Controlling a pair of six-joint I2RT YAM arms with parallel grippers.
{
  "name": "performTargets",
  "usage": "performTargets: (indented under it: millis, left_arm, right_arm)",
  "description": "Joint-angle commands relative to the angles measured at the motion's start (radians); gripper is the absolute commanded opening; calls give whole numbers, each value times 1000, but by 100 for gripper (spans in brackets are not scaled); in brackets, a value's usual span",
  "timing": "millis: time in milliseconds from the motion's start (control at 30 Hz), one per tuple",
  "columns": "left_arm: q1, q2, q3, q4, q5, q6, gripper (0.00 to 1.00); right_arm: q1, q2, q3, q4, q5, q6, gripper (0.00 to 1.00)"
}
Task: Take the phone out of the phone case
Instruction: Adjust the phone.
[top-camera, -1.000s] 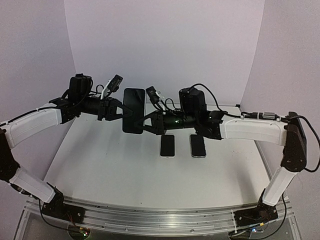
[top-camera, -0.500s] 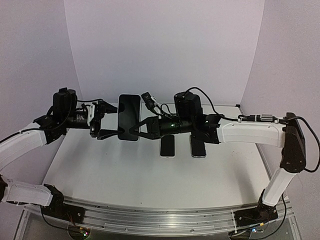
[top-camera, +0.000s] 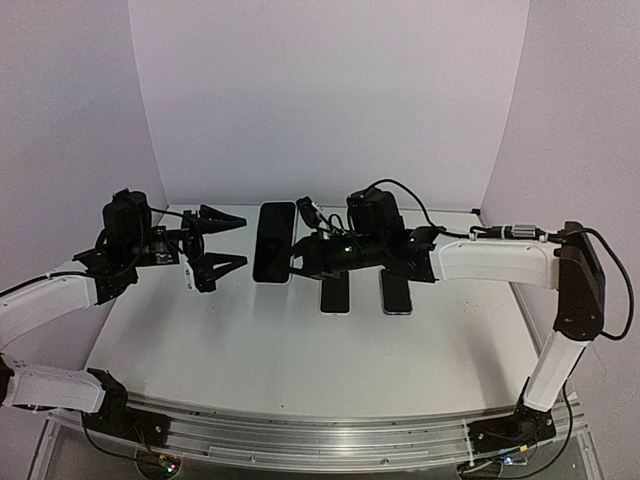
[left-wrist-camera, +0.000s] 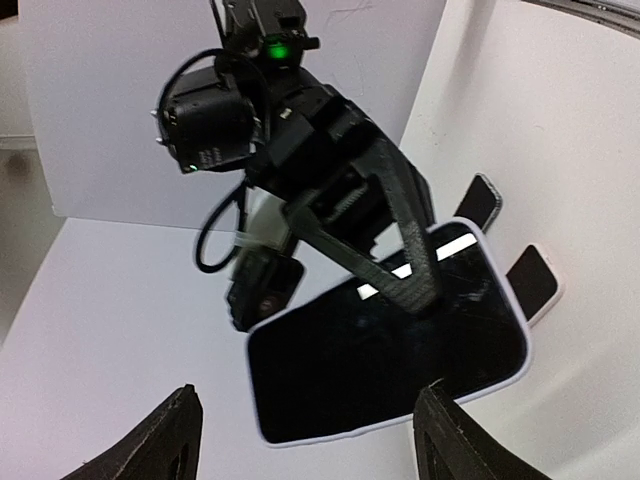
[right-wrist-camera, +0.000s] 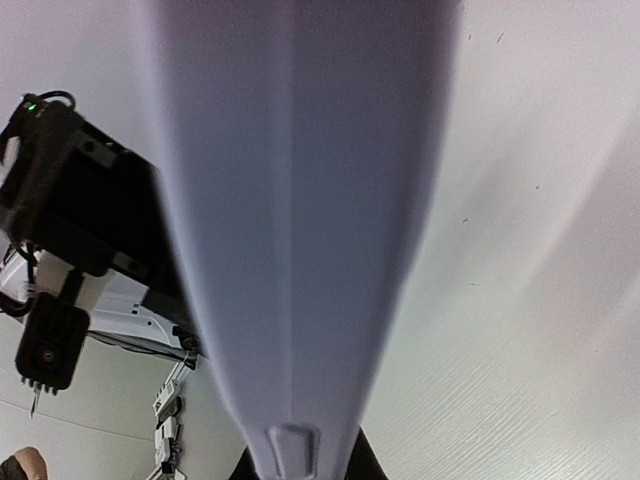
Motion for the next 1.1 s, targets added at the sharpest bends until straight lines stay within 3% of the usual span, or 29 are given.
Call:
performTargets:
  millis: [0, 200, 300, 533, 600, 733, 900, 933, 1067]
  left_arm:
    - [-1, -24, 8, -59, -11, 107, 75]
    - [0, 63, -48, 83, -143, 328, 80]
    - [0, 103, -70, 215, -101, 385, 81]
    - [-2, 170, -66, 344, -2, 415, 81]
    - [-3, 189, -55, 353, -10, 416, 76]
    - [-3, 206, -40, 351, -10, 408, 55]
    - [-6, 179, -48, 323, 36, 374, 4]
    - [-6, 166, -51, 311, 41, 358, 0]
    - [-6, 111, -18, 109, 33, 271, 0]
  right_arm:
    - [-8, -50, 31, 65, 9, 64, 0]
    - [-11, -26, 69, 65, -66, 106, 0]
    - [-9, -3, 99, 65, -110, 131, 0]
    - [-8, 46, 147, 65, -159, 160, 0]
    - [-8, 60, 164, 65, -178, 167, 0]
    - [-7, 80, 188, 64, -214, 179, 0]
    - [-7, 100, 193, 63, -214, 190, 0]
    - [-6, 98, 190, 63, -206, 189, 2]
    - [-11, 55, 150, 54, -137, 142, 27]
